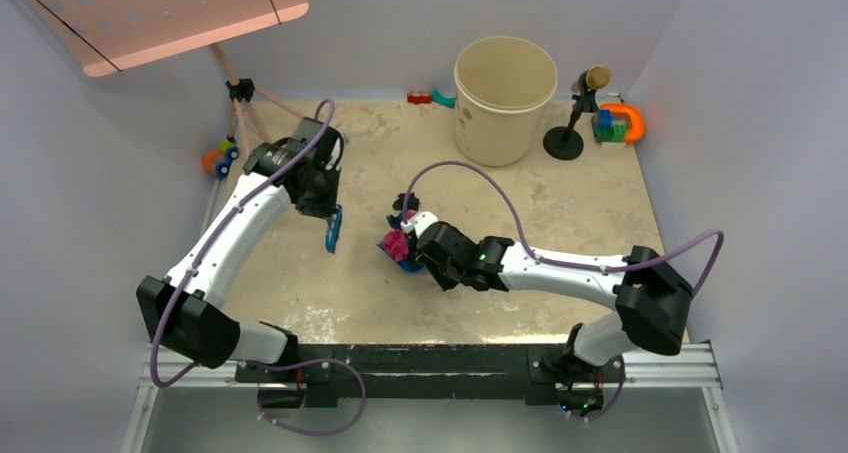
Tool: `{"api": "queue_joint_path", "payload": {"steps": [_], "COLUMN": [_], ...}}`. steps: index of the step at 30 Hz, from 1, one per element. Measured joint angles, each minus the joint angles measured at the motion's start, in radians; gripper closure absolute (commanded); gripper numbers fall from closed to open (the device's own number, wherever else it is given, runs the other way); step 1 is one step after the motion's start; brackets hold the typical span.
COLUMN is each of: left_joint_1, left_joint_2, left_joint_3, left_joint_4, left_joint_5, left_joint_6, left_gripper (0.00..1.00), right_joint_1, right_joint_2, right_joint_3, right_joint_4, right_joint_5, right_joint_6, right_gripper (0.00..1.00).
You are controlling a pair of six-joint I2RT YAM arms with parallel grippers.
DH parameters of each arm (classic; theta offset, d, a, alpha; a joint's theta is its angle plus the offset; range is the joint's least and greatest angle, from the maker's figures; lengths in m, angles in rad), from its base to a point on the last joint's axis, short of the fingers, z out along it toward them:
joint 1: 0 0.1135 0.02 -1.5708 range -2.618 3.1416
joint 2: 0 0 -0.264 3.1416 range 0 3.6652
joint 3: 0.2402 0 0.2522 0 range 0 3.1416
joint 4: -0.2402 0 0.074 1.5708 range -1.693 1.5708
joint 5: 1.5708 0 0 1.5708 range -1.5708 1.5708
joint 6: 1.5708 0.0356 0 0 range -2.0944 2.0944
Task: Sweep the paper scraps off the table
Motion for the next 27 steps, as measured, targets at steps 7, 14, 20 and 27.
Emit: {"api": "queue_joint_path", "payload": {"steps": [7,14,20,27], "left_joint_1": [0.014,0.050,0.050,0.050], "left_joint_2": [-0.023,-0.056,-0.077,-0.082], "left_joint_3": [-0.029,-0.085,-0.143,-0.190], "left_joint_4": [0.017,0.047,0.094,0.144], "left_joint_5": [-0.047,-0.053,-0.032,0.008], "left_joint_6": [-0.004,-0.003,-0.003,0.000], "left_gripper": [1.00,1.00,1.00,1.00], "right_joint_1": [0.000,-0.031,-0.193,-0.428], "right_joint_2": [-0.026,-0.011,0.010,0.143], "right_joint_3": [0.146,0.402,0.596,0.958], "right_joint_4": [-0.170,-0.350,-0.460,-0.556], "right_joint_5": [0.000,-0.006,-0.040,-0.115], "right_joint_6": [0.032,0.044,0.021,-0.035], "right_gripper": [1.00,1.00,1.00,1.00]}}
